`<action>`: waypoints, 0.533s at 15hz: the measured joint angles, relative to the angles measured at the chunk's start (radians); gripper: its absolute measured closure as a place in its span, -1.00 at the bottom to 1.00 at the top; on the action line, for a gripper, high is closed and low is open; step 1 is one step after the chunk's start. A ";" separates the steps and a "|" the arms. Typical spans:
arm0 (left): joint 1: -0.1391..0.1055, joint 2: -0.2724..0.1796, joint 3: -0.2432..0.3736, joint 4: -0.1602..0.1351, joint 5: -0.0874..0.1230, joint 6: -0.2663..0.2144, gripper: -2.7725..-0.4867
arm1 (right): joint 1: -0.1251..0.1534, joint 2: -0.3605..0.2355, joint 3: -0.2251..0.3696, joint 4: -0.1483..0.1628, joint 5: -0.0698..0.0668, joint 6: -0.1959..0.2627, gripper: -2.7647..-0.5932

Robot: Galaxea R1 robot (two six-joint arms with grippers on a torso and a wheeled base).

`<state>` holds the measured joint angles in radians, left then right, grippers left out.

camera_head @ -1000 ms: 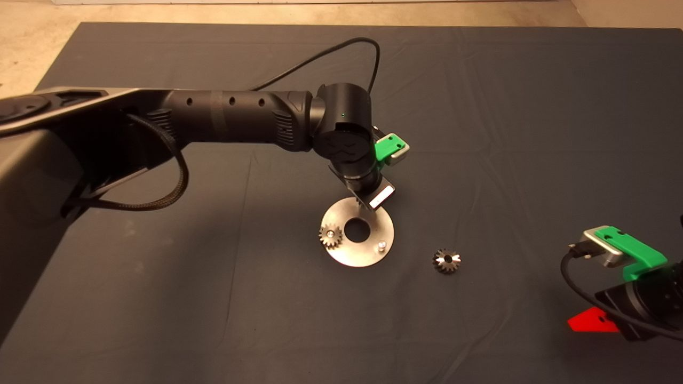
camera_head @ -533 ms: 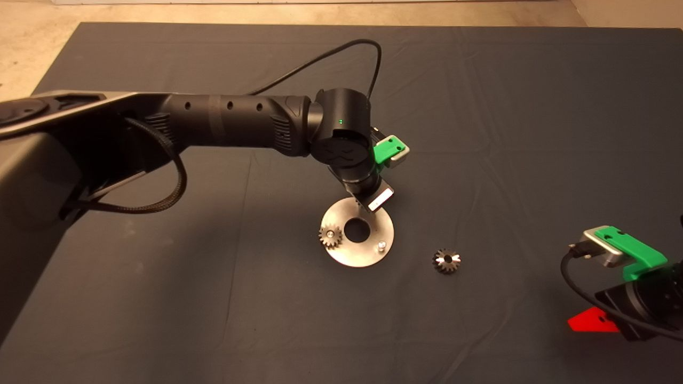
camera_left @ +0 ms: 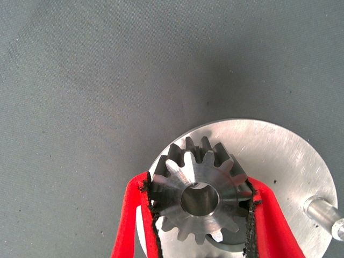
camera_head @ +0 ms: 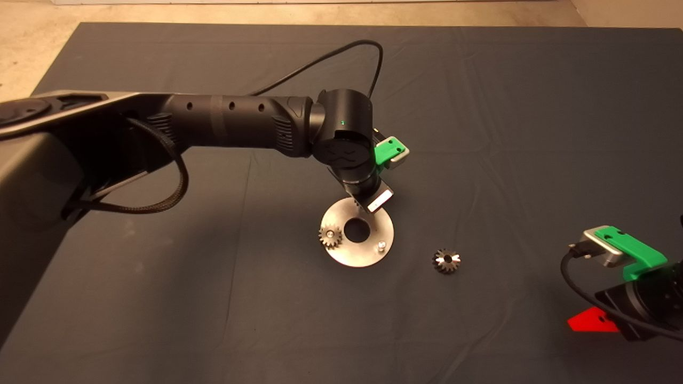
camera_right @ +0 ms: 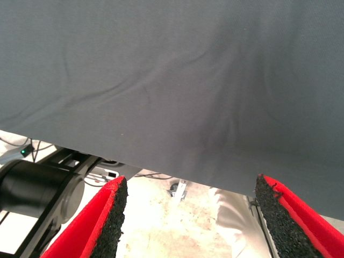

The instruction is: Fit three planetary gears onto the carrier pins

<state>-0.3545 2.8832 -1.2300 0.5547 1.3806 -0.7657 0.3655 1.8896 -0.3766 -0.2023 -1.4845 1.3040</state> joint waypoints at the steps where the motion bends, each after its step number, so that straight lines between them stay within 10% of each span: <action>1: 0.000 0.000 0.000 0.000 0.000 0.003 0.95 | 0.000 0.000 0.000 0.000 0.002 0.000 -0.07; 8: 0.000 -0.001 0.000 0.007 -0.001 0.013 0.95 | 0.000 0.000 0.000 0.000 0.003 0.000 -0.07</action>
<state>-0.3541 2.8821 -1.2304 0.5613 1.3798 -0.7532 0.3655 1.8896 -0.3766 -0.2019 -1.4813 1.3040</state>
